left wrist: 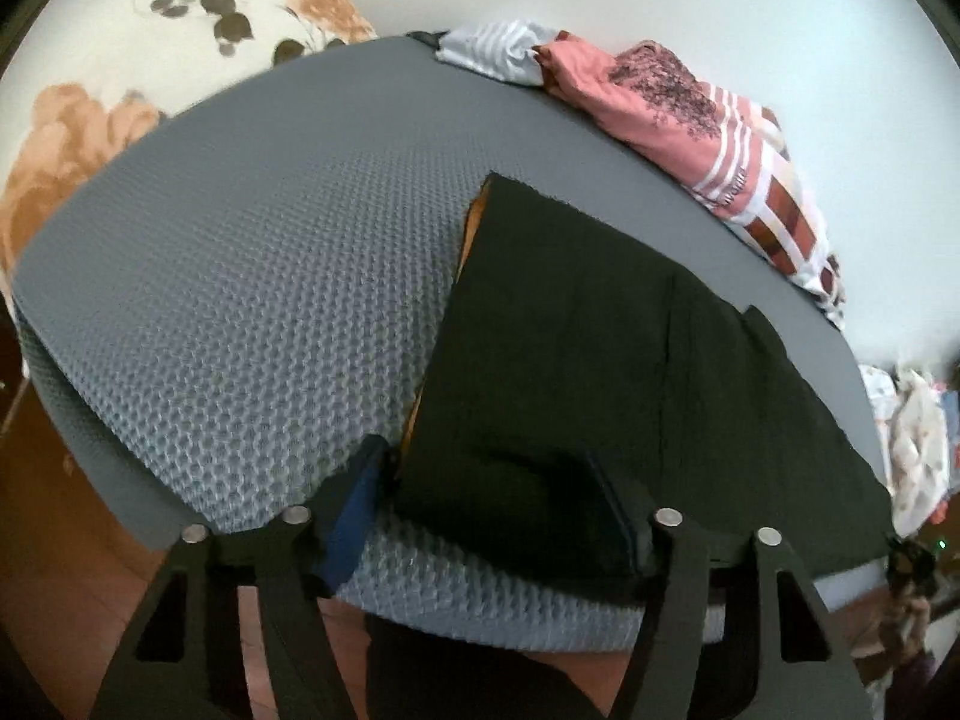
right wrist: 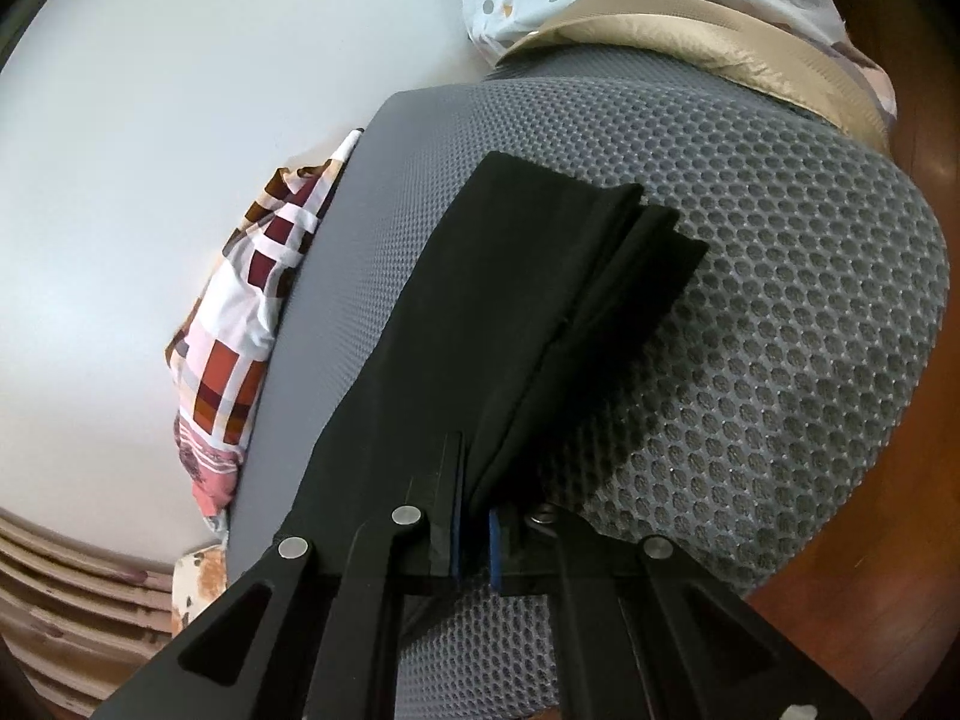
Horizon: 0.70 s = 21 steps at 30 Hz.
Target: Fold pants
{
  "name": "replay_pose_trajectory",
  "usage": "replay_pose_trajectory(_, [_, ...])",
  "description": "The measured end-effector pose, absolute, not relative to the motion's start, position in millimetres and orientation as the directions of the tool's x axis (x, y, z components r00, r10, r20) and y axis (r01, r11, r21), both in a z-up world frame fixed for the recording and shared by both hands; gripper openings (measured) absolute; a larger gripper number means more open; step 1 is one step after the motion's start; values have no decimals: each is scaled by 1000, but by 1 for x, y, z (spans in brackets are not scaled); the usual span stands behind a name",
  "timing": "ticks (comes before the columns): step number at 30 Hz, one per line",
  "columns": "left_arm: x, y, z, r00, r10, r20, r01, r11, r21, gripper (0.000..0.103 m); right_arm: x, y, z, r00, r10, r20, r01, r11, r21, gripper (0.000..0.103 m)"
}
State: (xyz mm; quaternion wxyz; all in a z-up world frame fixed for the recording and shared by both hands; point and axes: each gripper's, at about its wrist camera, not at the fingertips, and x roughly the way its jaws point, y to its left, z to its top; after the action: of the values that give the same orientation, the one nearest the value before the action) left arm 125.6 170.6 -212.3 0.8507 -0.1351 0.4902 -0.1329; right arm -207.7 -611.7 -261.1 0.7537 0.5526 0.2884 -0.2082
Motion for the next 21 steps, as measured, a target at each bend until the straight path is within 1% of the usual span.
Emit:
replay_pose_trajectory(1, [126, 169, -213, 483, -358, -799, 88, 928, -362, 52, -208, -612, -262, 746, 5, -666, 634, 302, 712, 4])
replay_pose_trajectory(2, [126, 169, -212, 492, -352, -796, 76, 928, -364, 50, -208, -612, -261, 745, 4, -667, 634, 305, 710, 4])
replay_pose_trajectory(4, [124, 169, -211, 511, -336, -791, 62, 932, -356, 50, -208, -611, -261, 744, 6, -668, 634, 310, 708, 5])
replay_pose_trajectory(6, [122, 166, -212, 524, -315, -791, 73, 942, -327, 50, -205, -612, -260, 756, 16, -655, 620, 305, 723, 10])
replay_pose_trajectory(9, [120, 163, -211, 538, -296, -789, 77, 950, -304, 50, -204, -614, -259, 756, 20, -654, 618, 308, 723, 10])
replay_pose_trajectory(14, [118, 164, -211, 546, -287, -787, 68, 952, -300, 50, -196, -610, -253, 721, -4, -693, 649, 354, 673, 7])
replay_pose_trajectory(16, [118, 165, -209, 549, -280, -788, 58, 953, -298, 50, -195, -611, -252, 721, -4, -693, 650, 351, 674, 7])
replay_pose_trajectory(19, [111, 167, -194, 599, -217, -771, 33, 968, -247, 50, -198, -612, -254, 734, 3, -679, 639, 335, 692, 7])
replay_pose_trajectory(21, [103, 165, -175, 648, -171, -742, 35, 980, -195, 50, -201, -612, -255, 743, 4, -670, 632, 327, 703, 7])
